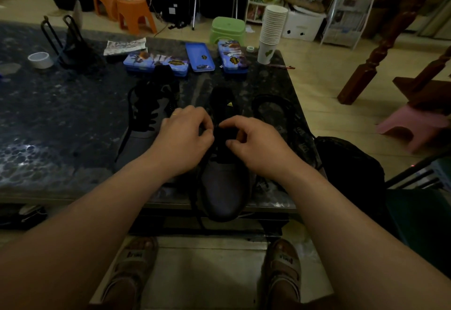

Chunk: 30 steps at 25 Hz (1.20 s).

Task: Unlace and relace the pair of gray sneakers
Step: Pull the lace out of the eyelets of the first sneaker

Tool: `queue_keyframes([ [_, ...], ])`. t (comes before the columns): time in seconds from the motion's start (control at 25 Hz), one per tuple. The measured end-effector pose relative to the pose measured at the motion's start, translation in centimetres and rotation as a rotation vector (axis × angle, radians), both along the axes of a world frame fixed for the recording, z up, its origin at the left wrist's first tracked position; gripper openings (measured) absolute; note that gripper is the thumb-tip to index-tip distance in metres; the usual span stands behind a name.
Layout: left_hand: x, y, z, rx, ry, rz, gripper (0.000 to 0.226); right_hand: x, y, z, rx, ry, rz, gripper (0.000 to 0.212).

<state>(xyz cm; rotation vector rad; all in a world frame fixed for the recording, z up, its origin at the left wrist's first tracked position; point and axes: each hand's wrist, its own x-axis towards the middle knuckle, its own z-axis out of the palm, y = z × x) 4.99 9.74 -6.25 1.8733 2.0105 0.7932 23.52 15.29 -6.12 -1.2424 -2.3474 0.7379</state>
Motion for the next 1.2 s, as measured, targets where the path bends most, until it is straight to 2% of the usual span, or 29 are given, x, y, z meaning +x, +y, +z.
queue_keyframes([
  [0.08, -0.1, -0.3, 0.3, -0.075, -0.042, -0.026, 0.01, -0.6, 0.0, -0.1, 0.052, -0.04, -0.035, 0.029],
  [0.16, -0.4, -0.7, 0.4, -0.159, 0.054, -0.048, 0.015, -0.8, -0.1, -0.2, 0.07, -0.013, -0.071, 0.019],
  [0.24, -0.4, -1.0, 0.9, -0.084, 0.147, -0.045, 0.017, -0.9, -0.3, 0.3, -0.049, 0.077, -0.065, 0.013],
  [0.28, -0.3, -1.3, 1.6, -0.034, 0.08, -0.049, 0.015, -0.6, -0.6, 0.8, -0.167, 0.135, -0.035, 0.01],
  [0.32, -0.1, -1.6, 2.6, -0.033, -0.094, -0.07, 0.013, -0.3, -1.0, 1.6, -0.299, 0.191, 0.0, 0.01],
  [0.4, -0.1, -2.3, 4.3, -0.208, -0.55, -0.147, 0.014, 0.7, -1.4, 2.6, -0.462, 0.239, 0.007, 0.022],
  [0.44, -0.4, -2.8, 4.6, -0.332, -0.681, -0.182, 0.017, 1.5, -1.3, 2.9, -0.461, 0.197, -0.035, 0.028],
  [0.48, -0.8, -3.1, 4.5, -0.431, -0.68, -0.198, 0.02, 2.4, -1.0, 3.0, -0.419, 0.099, -0.082, 0.032],
  [0.6, -2.0, -3.2, 2.7, -0.602, -0.319, -0.125, 0.02, 5.8, -0.6, 3.0, -0.403, -0.397, -0.086, 0.033],
  [0.64, -1.9, -2.9, 2.0, -0.646, -0.232, -0.106, 0.021, 6.6, -0.5, 2.8, -0.44, -0.518, -0.065, 0.031],
  [0.68, -1.6, -2.6, 1.4, -0.652, -0.193, -0.094, 0.024, 7.1, -0.4, 2.5, -0.46, -0.56, -0.077, 0.025],
  [0.76, -1.0, -1.8, 0.8, -0.503, -0.113, -0.042, 0.031, 6.8, 0.0, 2.0, -0.337, -0.449, -0.167, 0.009],
  [0.84, -0.3, -1.1, 0.7, -0.322, 0.005, 0.003, 0.033, 5.1, 0.5, 1.6, -0.021, -0.306, -0.225, 0.006],
  [0.88, -0.1, -0.9, 0.6, -0.281, 0.03, 0.008, 0.033, 4.1, 0.6, 1.5, 0.044, -0.219, -0.205, 0.006],
  [0.96, 0.2, -0.6, 0.4, -0.254, 0.03, -0.015, 0.029, 2.4, 0.4, 1.1, -0.017, -0.072, -0.106, 0.009],
  [1.0, 0.3, -0.5, 0.1, -0.247, 0.012, -0.035, 0.026, 1.8, 0.2, 0.8, -0.049, -0.058, -0.065, 0.011],
  [1.04, 0.3, -0.5, 0.2, -0.247, -0.053, -0.05, 0.024, 1.5, 0.1, 0.7, -0.052, -0.069, -0.043, 0.012],
  [1.08, 0.2, -0.5, 0.4, -0.271, -0.196, -0.057, 0.022, 1.4, 0.2, 0.5, -0.034, -0.069, -0.037, 0.012],
  [1.2, -0.8, -0.8, 1.7, -0.453, -0.779, -0.142, 0.026, 1.0, 0.3, 0.7, 0.023, 0.0, -0.06, 0.008],
])
